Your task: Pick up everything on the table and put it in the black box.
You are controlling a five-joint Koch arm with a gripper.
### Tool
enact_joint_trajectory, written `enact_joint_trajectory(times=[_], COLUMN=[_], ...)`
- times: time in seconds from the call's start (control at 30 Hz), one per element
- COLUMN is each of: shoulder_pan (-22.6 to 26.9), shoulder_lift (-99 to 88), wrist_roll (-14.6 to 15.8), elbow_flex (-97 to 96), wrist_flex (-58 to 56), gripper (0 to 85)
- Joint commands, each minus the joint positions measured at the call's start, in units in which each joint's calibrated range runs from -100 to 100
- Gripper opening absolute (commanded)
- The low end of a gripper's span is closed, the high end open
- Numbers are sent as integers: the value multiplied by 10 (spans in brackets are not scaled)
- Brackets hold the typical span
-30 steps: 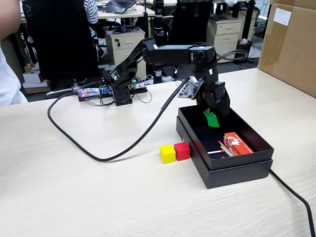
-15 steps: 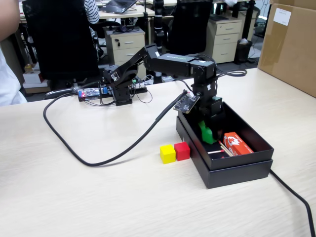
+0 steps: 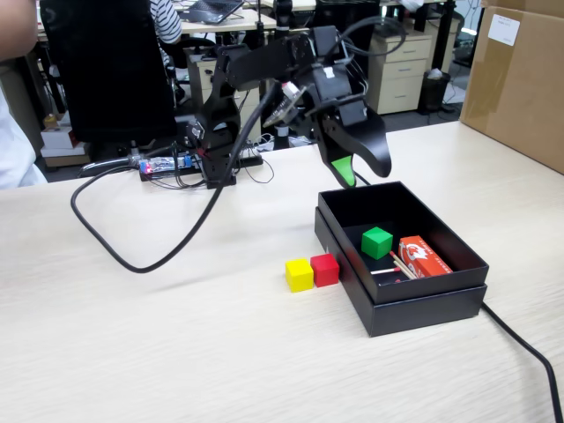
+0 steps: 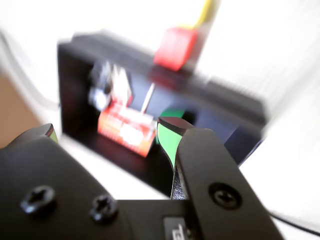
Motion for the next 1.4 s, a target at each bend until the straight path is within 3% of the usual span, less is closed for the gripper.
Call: enact_joint_trajectory(times=[0.0,0.4,0.73,1.37], shoulder_pan=[-19,-52,-68,-63], shoulder_lift=[-72,10,184,317], wrist_roll=[-1,3,1,-3], elbow_flex=[-30,-148,-68,27], wrist_flex=[3,4,4,4], gripper=[461,487,488,452])
